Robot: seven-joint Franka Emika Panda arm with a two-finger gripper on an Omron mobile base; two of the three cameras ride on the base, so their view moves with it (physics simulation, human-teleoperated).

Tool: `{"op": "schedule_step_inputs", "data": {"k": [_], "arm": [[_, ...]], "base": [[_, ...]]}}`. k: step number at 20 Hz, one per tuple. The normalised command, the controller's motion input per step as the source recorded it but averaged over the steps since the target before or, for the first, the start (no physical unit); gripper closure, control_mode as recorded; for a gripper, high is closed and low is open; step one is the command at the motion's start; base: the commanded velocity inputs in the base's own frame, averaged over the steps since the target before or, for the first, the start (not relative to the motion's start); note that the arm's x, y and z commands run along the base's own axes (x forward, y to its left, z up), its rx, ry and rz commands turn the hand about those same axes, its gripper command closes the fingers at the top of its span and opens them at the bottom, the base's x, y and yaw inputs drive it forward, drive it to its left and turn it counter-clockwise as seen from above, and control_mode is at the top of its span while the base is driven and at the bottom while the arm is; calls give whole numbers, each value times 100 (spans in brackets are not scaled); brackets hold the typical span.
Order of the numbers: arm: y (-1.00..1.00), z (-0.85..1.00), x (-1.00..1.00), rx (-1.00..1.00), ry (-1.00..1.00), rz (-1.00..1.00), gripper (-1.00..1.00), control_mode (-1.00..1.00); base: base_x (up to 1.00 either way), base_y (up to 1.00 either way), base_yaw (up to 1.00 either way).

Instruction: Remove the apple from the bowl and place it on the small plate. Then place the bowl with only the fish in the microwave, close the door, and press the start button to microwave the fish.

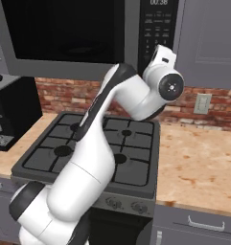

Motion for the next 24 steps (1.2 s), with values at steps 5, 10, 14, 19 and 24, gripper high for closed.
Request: {"op": "schedule_step_inputs", "data": {"k": [5, 10, 14, 19, 24], "arm": [[-22, 0, 29, 1, 5, 0, -100, -100], [-27, 0, 9, 2, 0, 0, -100, -100], [-14, -6, 16, 1, 0, 0, -100, -100], [-1, -19, 34, 0, 2, 0, -100, -100], [0, -12, 47, 1, 2, 0, -100, -100]], "base": [[0, 0, 0], [0, 0, 0], [0, 0, 0], [0, 0, 0], [0, 0, 0]]}}
